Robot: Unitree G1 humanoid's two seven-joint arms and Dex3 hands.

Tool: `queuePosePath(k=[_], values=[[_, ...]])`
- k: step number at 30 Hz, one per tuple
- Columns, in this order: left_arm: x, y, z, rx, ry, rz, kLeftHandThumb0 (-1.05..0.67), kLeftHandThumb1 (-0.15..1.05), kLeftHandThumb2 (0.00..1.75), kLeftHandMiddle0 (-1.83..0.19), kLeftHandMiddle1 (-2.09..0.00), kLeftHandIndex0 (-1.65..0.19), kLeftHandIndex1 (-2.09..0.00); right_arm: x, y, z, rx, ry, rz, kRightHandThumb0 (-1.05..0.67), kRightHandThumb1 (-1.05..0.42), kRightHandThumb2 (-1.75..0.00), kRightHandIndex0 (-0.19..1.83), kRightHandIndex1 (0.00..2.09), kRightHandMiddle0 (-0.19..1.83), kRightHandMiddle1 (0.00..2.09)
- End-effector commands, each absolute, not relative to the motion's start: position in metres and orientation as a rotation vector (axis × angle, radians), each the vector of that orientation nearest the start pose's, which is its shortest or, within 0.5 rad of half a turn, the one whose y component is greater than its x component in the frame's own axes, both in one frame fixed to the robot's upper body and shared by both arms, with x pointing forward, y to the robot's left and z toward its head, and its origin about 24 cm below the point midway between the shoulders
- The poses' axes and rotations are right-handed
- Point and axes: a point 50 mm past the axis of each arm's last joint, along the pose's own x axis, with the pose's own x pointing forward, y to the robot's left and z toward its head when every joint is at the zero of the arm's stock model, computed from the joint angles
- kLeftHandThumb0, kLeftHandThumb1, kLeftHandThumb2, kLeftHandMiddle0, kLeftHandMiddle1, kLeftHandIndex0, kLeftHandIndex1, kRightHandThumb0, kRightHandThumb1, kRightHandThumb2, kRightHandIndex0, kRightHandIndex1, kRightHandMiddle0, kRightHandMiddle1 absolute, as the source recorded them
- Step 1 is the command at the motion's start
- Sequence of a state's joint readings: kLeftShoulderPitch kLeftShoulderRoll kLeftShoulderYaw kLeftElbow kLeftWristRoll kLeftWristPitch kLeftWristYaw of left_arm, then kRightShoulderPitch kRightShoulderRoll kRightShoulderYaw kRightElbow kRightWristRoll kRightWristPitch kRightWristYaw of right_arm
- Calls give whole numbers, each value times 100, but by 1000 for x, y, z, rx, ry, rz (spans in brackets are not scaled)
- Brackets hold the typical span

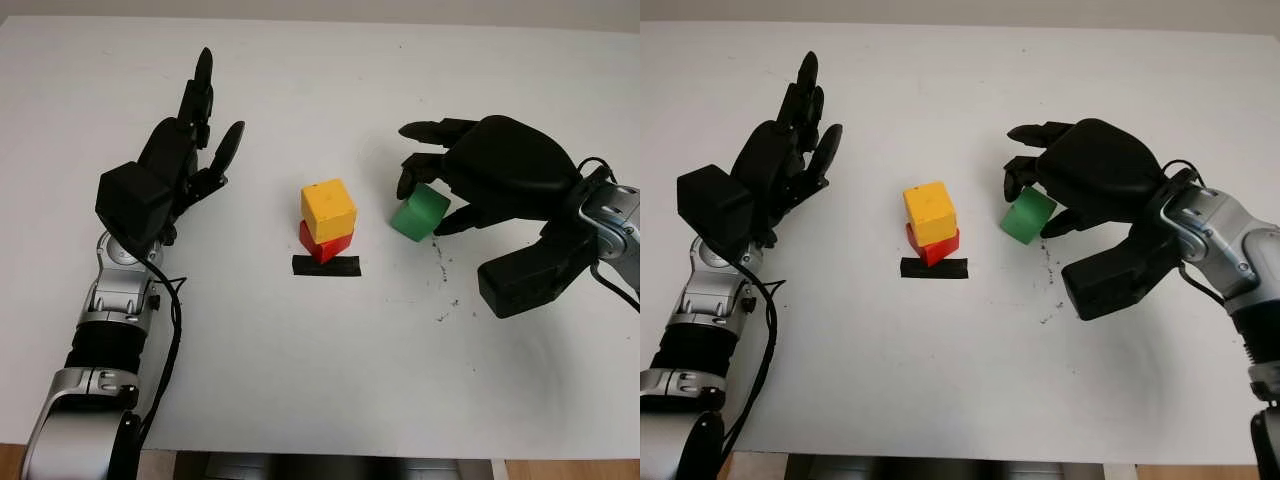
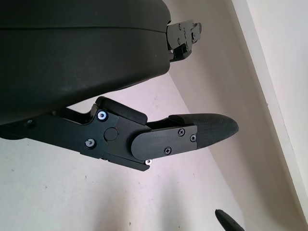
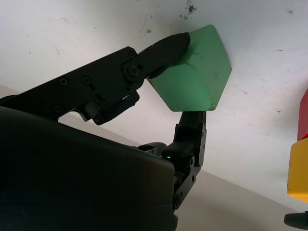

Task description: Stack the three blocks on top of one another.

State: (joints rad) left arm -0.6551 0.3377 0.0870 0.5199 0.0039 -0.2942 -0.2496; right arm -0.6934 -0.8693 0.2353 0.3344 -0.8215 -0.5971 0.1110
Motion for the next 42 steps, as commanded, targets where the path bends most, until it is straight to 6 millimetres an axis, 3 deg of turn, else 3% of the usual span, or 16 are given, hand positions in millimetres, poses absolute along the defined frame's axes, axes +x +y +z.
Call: queuePosePath(k=[1, 4, 16, 30, 42], values=[[359, 196, 167, 362, -420, -200, -73, 105, 54, 19, -5, 19, 0, 330, -213, 208, -1780, -593, 412, -37, -90, -6, 38, 8, 58, 121], [359, 196, 167, 362, -419, -200, -73, 105, 54, 19, -5, 19, -1, 328, -214, 215, -1751, -564, 396, -35, -91, -6, 38, 7, 55, 122], [359, 197, 166, 355, -419, -194, -74, 105, 56, 19, -5, 19, 0, 321, -204, 280, -1626, -438, 377, -33, -91, -5, 34, 5, 54, 115], [361, 193, 167, 334, -422, -190, -78, 105, 56, 19, -5, 19, 0, 323, -170, 335, -1433, -372, 482, -38, -92, -5, 35, 7, 41, 144], [360, 191, 165, 313, -419, -190, -80, 105, 56, 19, 0, 19, 0, 329, -142, 349, -1311, -299, 545, -45, -92, -6, 35, 6, 39, 156]])
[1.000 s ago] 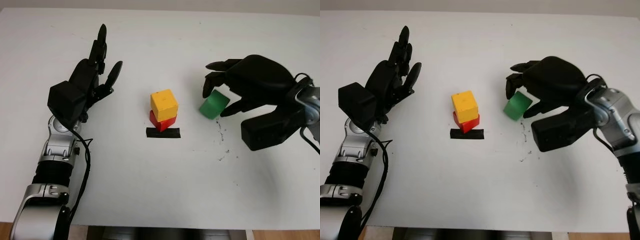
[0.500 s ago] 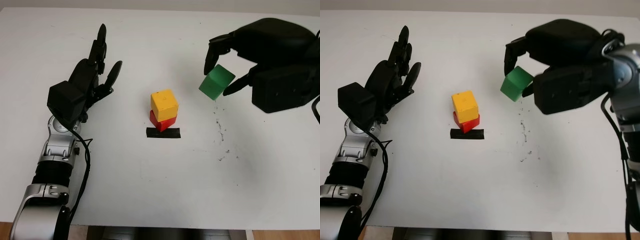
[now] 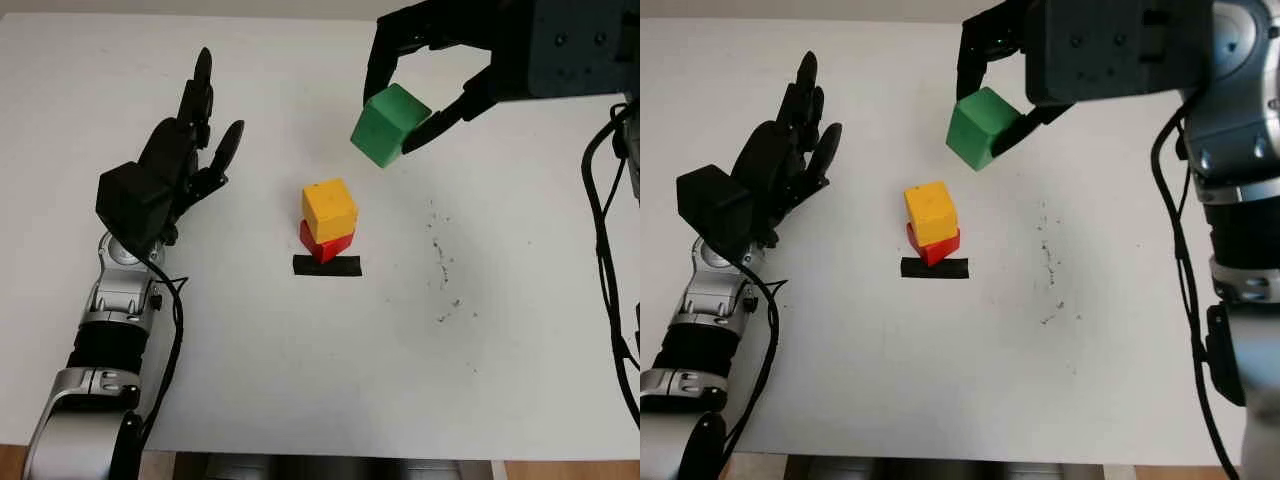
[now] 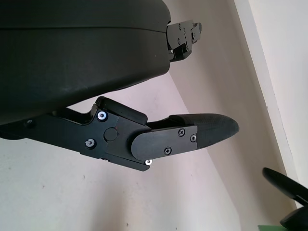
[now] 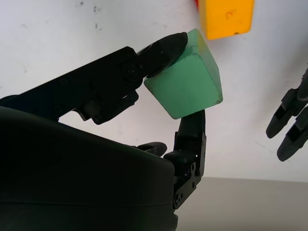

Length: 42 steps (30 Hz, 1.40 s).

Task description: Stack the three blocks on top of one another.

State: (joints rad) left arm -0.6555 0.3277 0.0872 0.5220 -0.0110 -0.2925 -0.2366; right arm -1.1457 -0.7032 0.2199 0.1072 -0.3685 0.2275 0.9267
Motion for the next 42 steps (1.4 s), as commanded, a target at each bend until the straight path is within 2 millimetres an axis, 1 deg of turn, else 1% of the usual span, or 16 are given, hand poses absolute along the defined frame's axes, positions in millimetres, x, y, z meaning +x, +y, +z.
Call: queuePosePath(k=[1, 5, 9, 15, 21, 30, 37, 42], values=[[360, 192, 165, 312, -416, -188, -80, 105, 55, 19, -1, 19, 0, 330, -138, 348, -1300, -283, 553, -45, -93, -6, 35, 6, 36, 157], [360, 191, 165, 314, -412, -184, -79, 105, 55, 19, -1, 19, 0, 328, -128, 349, -1295, -231, 559, -46, -96, -6, 37, 7, 33, 159], [360, 191, 165, 318, -410, -181, -79, 105, 55, 19, -2, 19, 0, 325, -118, 347, -1297, -190, 557, -46, -97, -6, 34, 5, 31, 157], [360, 190, 165, 321, -415, -184, -78, 105, 56, 19, -3, 19, 0, 324, -113, 339, -1258, -176, 569, -46, -98, -6, 34, 5, 29, 162], [361, 188, 165, 315, -418, -187, -78, 105, 57, 19, -3, 19, 0, 322, -107, 334, -1235, -170, 580, -48, -98, -6, 34, 5, 30, 161], [361, 189, 165, 320, -415, -179, -79, 105, 56, 19, -2, 19, 0, 322, -105, 329, -1180, -140, 595, -48, -98, -5, 33, 5, 30, 160], [360, 190, 164, 317, -417, -173, -78, 105, 55, 19, -4, 19, -2, 323, -108, 322, -1159, -113, 607, -46, -98, -5, 33, 5, 32, 162], [360, 190, 164, 313, -419, -169, -79, 105, 55, 19, -4, 19, -4, 325, -110, 317, -1150, -86, 632, -45, -99, -6, 30, 4, 29, 159]])
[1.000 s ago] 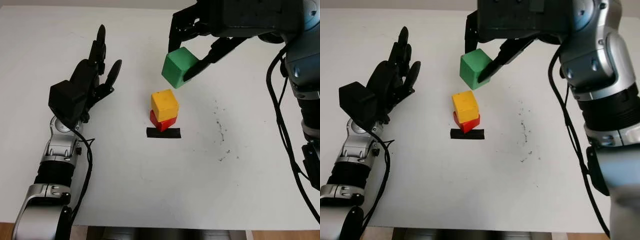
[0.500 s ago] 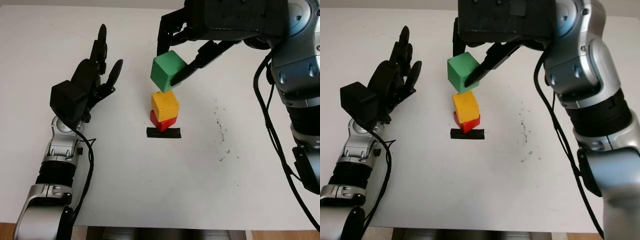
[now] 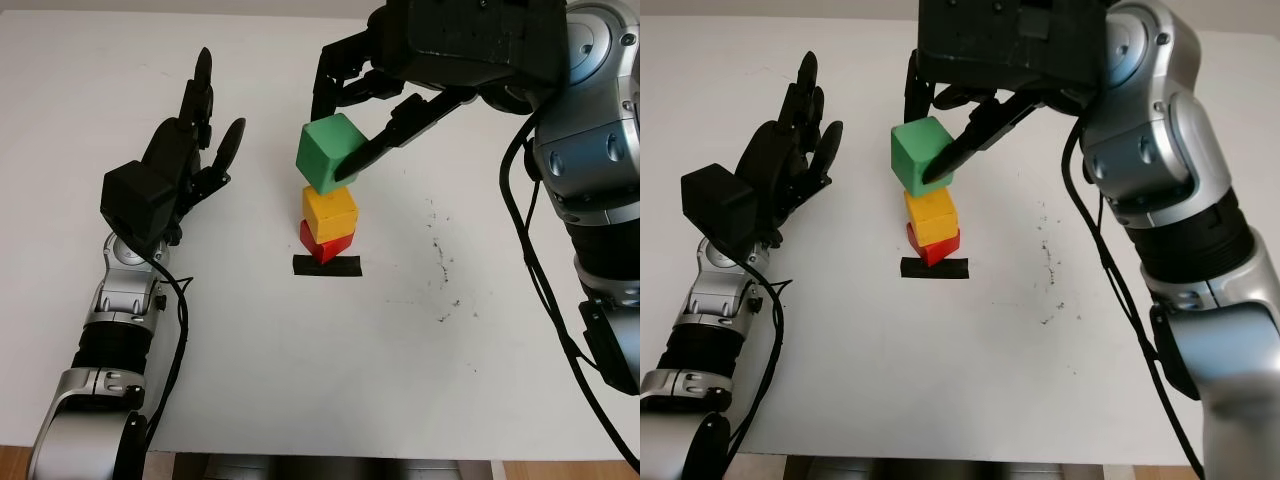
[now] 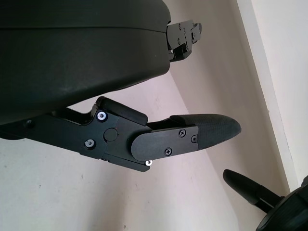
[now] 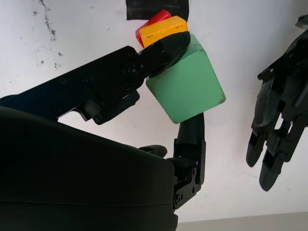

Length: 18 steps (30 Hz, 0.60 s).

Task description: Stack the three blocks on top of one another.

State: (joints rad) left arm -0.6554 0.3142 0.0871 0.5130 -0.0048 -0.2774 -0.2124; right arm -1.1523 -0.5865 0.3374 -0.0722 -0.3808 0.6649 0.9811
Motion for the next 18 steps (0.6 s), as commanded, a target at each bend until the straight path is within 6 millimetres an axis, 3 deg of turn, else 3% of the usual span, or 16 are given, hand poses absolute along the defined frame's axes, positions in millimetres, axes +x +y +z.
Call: queuePosePath(k=[1, 18], values=[[360, 190, 164, 310, -420, -169, -79, 105, 54, 19, -4, 19, -4, 326, -111, 316, -1145, -83, 635, -45, -98, -5, 30, 4, 29, 159], [359, 188, 162, 315, -434, -171, -76, 105, 56, 19, -5, 19, -2, 329, -116, 302, -1180, -57, 646, -46, -98, -6, 32, 5, 32, 154]])
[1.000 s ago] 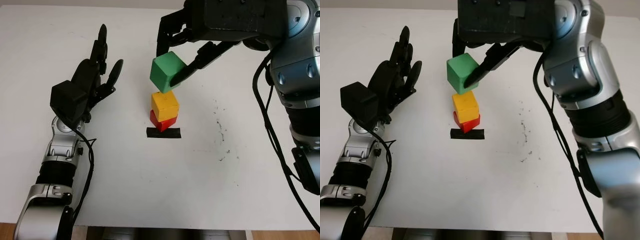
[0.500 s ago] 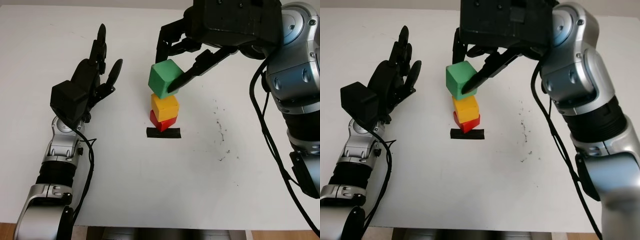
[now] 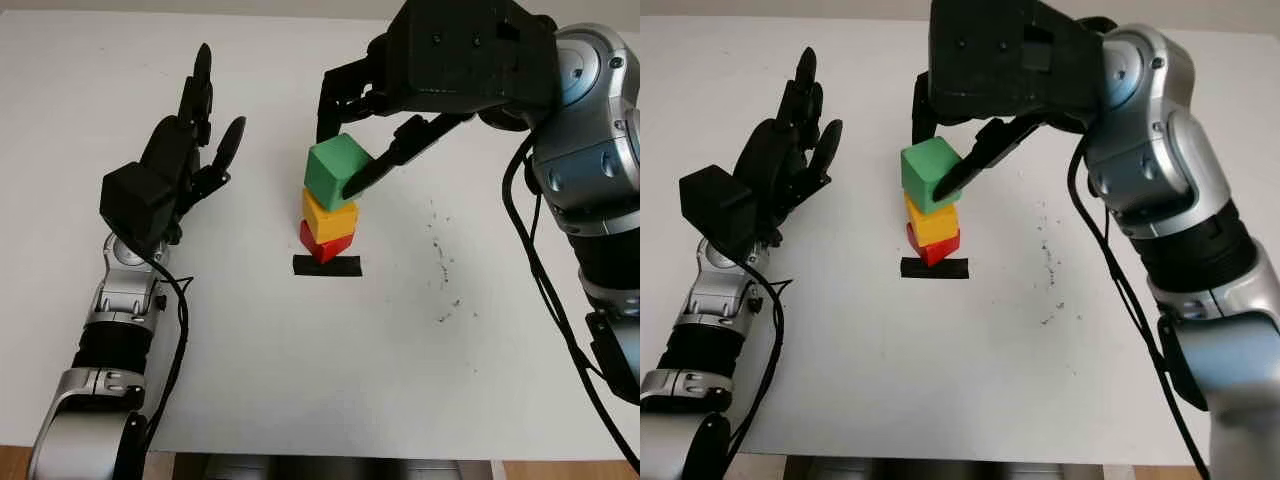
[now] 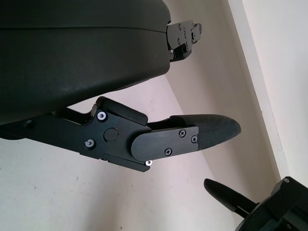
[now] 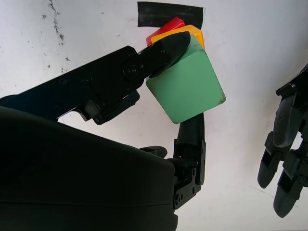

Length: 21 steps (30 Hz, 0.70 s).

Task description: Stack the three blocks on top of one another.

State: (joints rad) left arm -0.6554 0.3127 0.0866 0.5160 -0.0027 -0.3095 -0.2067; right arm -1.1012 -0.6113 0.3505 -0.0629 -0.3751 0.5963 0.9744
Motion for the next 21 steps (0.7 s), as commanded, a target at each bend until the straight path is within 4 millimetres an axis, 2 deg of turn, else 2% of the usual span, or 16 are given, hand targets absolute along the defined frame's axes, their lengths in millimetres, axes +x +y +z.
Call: queuePosePath(k=[1, 7, 21], values=[[359, 188, 162, 314, -433, -170, -76, 105, 56, 19, -5, 19, -3, 330, -116, 301, -1174, -47, 649, -45, -98, -6, 31, 5, 32, 155], [359, 190, 161, 313, -431, -172, -76, 105, 55, 19, -5, 19, -4, 329, -114, 299, -1155, -9, 636, -43, -99, -5, 28, 4, 27, 162], [358, 190, 159, 308, -432, -176, -76, 105, 54, 19, -5, 19, -3, 329, -113, 294, -1125, -41, 632, -43, -99, -5, 29, 5, 28, 160]])
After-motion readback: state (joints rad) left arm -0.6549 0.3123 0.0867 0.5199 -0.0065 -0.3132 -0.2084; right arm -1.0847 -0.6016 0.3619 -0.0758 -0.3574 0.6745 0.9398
